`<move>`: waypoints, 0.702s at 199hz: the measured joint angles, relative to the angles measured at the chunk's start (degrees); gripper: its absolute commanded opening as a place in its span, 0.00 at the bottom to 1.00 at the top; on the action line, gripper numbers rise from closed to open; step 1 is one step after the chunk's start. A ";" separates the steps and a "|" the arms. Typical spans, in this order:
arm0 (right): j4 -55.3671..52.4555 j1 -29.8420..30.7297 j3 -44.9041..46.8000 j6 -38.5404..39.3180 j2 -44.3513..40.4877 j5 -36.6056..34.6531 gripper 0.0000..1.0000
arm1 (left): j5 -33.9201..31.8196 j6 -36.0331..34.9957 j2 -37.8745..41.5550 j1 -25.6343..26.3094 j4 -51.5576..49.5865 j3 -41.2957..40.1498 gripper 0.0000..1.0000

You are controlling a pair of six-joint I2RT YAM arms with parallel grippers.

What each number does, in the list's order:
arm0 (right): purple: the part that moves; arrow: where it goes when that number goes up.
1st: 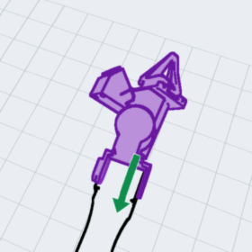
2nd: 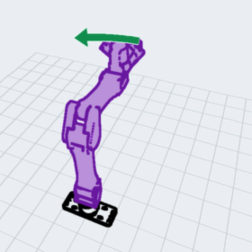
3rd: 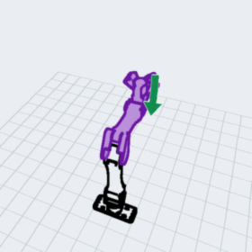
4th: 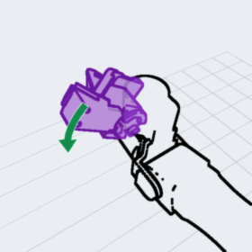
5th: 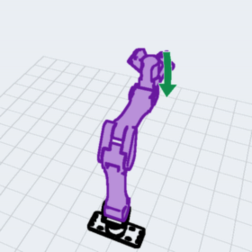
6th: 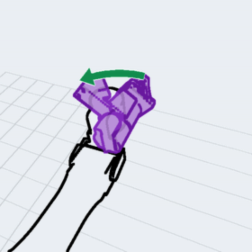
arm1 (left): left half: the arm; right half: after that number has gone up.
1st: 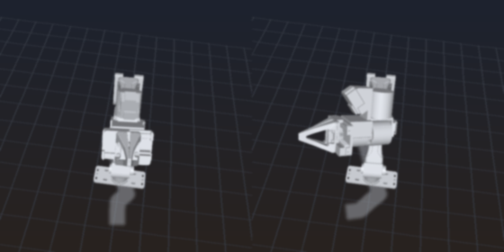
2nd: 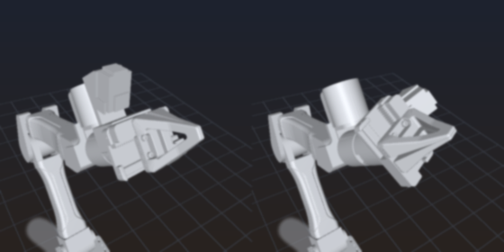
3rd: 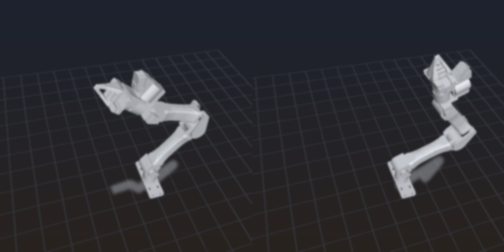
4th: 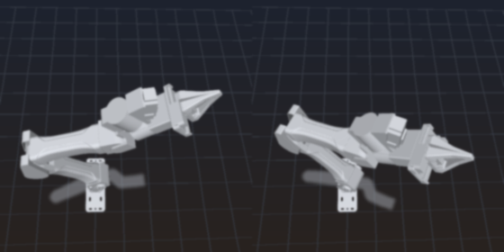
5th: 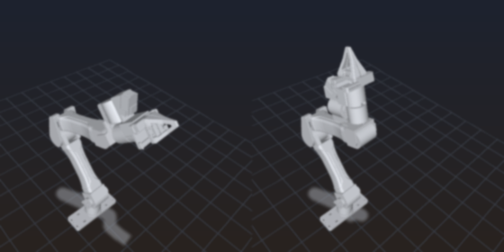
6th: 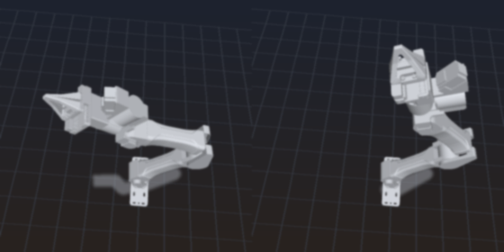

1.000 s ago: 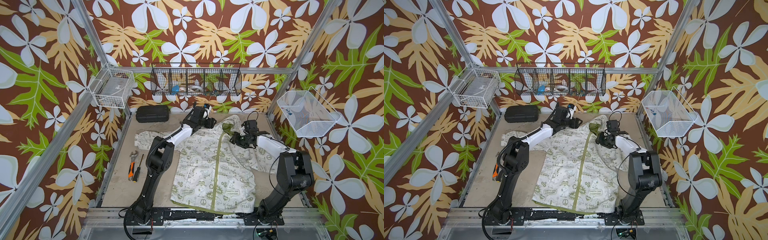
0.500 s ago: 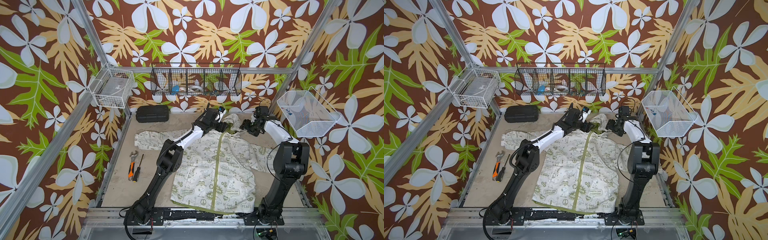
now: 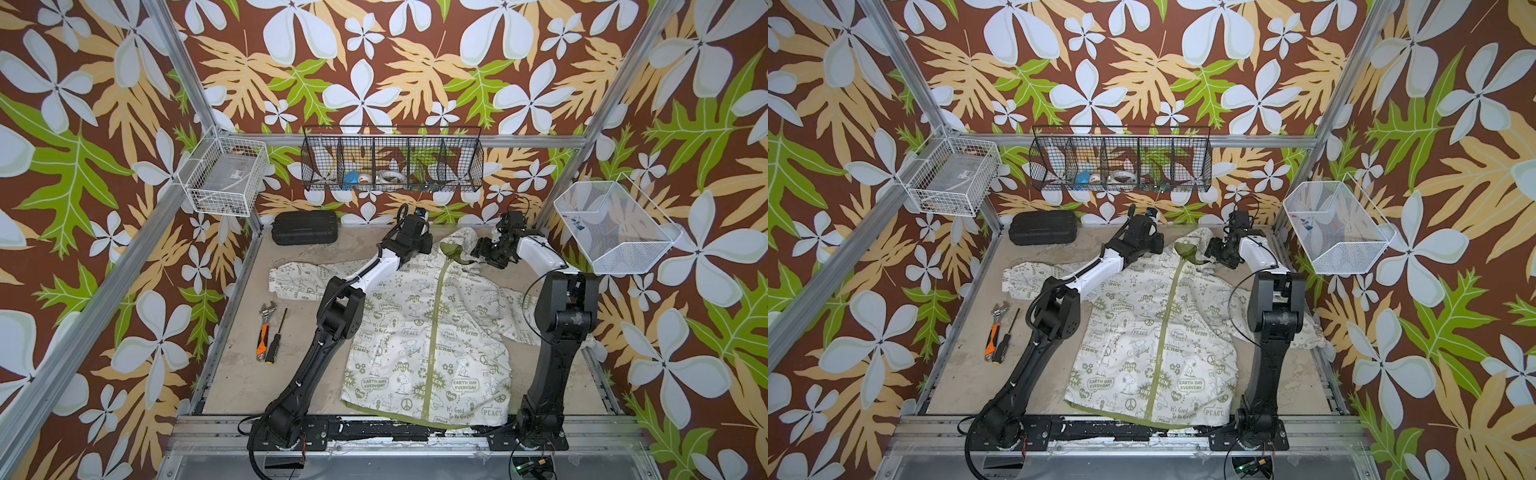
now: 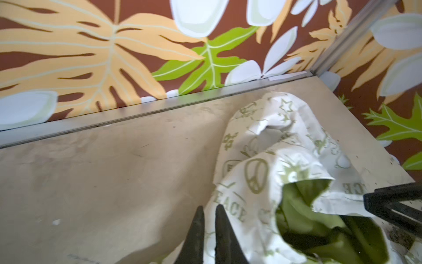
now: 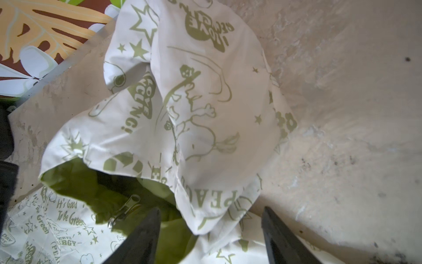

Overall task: Unzip the jacket
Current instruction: Flatten out the jacket at the center of the board.

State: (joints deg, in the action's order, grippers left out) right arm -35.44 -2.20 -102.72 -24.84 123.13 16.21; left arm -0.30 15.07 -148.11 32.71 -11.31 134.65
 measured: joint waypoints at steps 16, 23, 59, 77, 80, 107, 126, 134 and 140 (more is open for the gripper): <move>-0.24 0.00 -4.07 1.31 3.39 -0.09 0.69 | -1.09 1.18 2.91 -1.51 0.28 -4.33 0.07; -0.57 0.00 -5.99 1.64 5.03 -0.15 0.68 | -0.98 1.07 4.28 -1.84 0.57 -6.40 0.07; -3.32 0.00 -17.22 3.21 13.46 0.26 0.22 | -0.24 -1.27 14.19 -2.14 5.01 -21.59 0.19; -3.54 0.26 -21.38 3.15 15.45 1.68 0.14 | 2.12 -2.84 19.23 -2.16 9.09 -29.94 0.37; -3.48 0.33 -21.84 3.15 15.56 1.97 0.14 | 2.40 -3.28 19.91 -2.16 9.84 -31.10 0.40; -0.61 2.12 -26.82 2.73 16.61 5.53 0.15 | 6.23 -4.76 25.05 -2.16 17.11 -38.84 0.52; 1.66 3.54 -34.32 1.97 20.11 7.76 0.33 | 7.26 -5.29 25.53 -2.16 20.55 -39.36 0.57; 2.95 3.85 -37.66 0.70 22.21 9.18 0.58 | 7.50 -5.92 25.18 -2.16 20.74 -38.71 0.60; 3.54 3.89 -39.89 0.48 23.69 9.86 0.70 | 7.93 -6.27 24.68 -2.16 21.00 -37.94 0.62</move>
State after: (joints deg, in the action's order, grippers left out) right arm -31.90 1.69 -142.61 -24.36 146.82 26.06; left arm 7.64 8.80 -123.44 30.55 9.69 96.71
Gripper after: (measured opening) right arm 0.365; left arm 0.585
